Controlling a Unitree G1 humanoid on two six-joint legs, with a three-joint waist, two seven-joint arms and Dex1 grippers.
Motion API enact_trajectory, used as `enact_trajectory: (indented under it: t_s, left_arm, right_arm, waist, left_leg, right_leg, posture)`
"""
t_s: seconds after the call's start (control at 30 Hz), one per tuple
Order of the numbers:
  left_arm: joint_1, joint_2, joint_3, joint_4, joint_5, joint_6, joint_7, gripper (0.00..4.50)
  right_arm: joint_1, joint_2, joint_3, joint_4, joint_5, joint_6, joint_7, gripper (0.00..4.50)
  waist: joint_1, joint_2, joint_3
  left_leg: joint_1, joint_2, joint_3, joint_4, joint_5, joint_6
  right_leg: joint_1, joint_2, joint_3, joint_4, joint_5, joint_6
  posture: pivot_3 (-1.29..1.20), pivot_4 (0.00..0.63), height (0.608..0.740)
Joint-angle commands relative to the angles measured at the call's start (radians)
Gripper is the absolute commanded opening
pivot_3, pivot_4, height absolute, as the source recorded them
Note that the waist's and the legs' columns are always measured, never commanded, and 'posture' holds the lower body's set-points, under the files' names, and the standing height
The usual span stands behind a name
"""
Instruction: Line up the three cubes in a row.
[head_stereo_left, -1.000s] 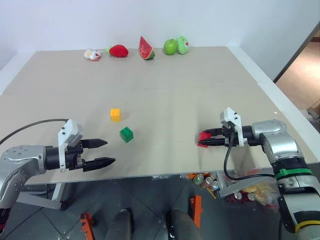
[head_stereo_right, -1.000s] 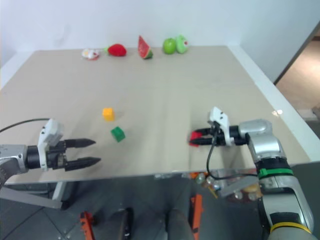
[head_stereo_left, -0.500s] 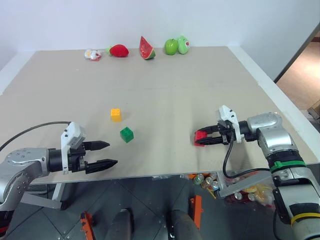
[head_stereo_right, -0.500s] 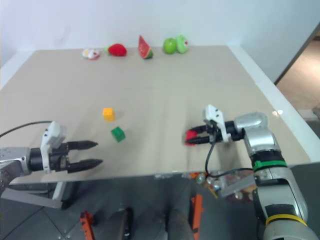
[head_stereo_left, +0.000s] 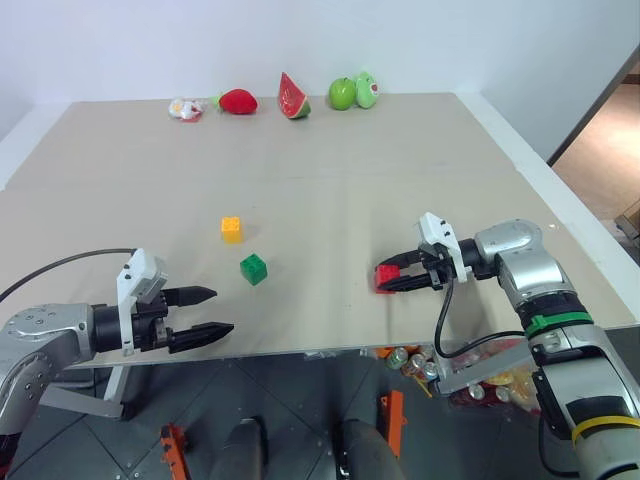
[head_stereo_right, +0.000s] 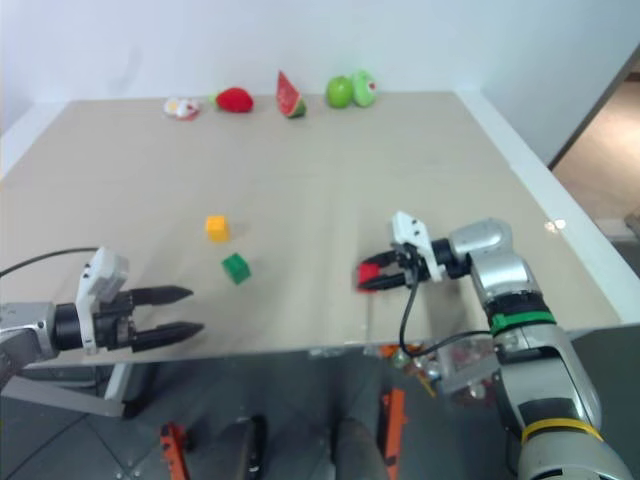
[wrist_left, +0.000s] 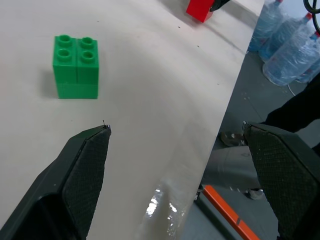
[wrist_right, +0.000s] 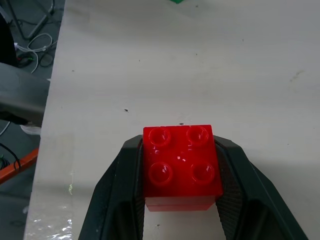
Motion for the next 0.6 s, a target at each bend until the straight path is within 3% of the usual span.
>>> enact_trajectory:
  t_s: [0.03, 0.27, 0.33, 0.53, 0.6]
  left_arm:
    - [0.004, 0.001, 0.032, -0.041, -0.021, 0.004, 0.01, 4.36]
    - [0.01, -0.002, 0.034, -0.048, -0.034, 0.003, 0.026, 4.36]
    - [0.009, -0.007, 0.037, -0.05, -0.04, 0.005, 0.034, 4.36]
    - [-0.005, -0.027, 0.047, -0.046, -0.059, 0.02, 0.073, 4.36]
    - [-0.004, -0.033, 0.044, -0.032, -0.045, 0.011, 0.081, 4.36]
  right_arm:
    - [-0.03, -0.001, 0.003, 0.01, 0.004, -0.039, 0.065, 1.27]
    - [-0.034, 0.006, 0.008, 0.075, -0.05, -0.092, 0.026, 1.27]
    - [-0.04, 0.01, 0.005, 0.105, -0.069, -0.11, -0.006, 2.29]
    - [-0.019, -0.007, -0.036, 0.103, -0.076, -0.117, -0.048, 4.27]
    - [0.013, -0.038, -0.055, 0.045, -0.054, -0.094, -0.033, 4.27]
  waist:
    - [0.0, 0.0, 0.0]
    - [0.0, 0.0, 0.0]
    - [0.0, 0.0, 0.0]
    - [0.0, 0.0, 0.0]
    - [0.0, 0.0, 0.0]
  left_leg:
    - [0.0, 0.0, 0.0, 0.0, 0.0, 0.0]
    - [0.0, 0.0, 0.0, 0.0, 0.0, 0.0]
    - [0.0, 0.0, 0.0, 0.0, 0.0, 0.0]
    - [0.0, 0.0, 0.0, 0.0, 0.0, 0.0]
    - [0.0, 0.0, 0.0, 0.0, 0.0, 0.0]
  right_leg:
    - [0.0, 0.0, 0.0, 0.0, 0.0, 0.0]
    - [0.0, 0.0, 0.0, 0.0, 0.0, 0.0]
    - [0.0, 0.0, 0.0, 0.0, 0.0, 0.0]
    - [0.0, 0.0, 0.0, 0.0, 0.001, 0.0]
    - [0.0, 0.0, 0.0, 0.0, 0.001, 0.0]
  posture:
    - [0.0, 0.15, 0.74]
    - [0.0, 0.15, 0.74]
    - [0.0, 0.15, 0.74]
    - [0.0, 0.15, 0.74]
    - [0.0, 0.15, 0.74]
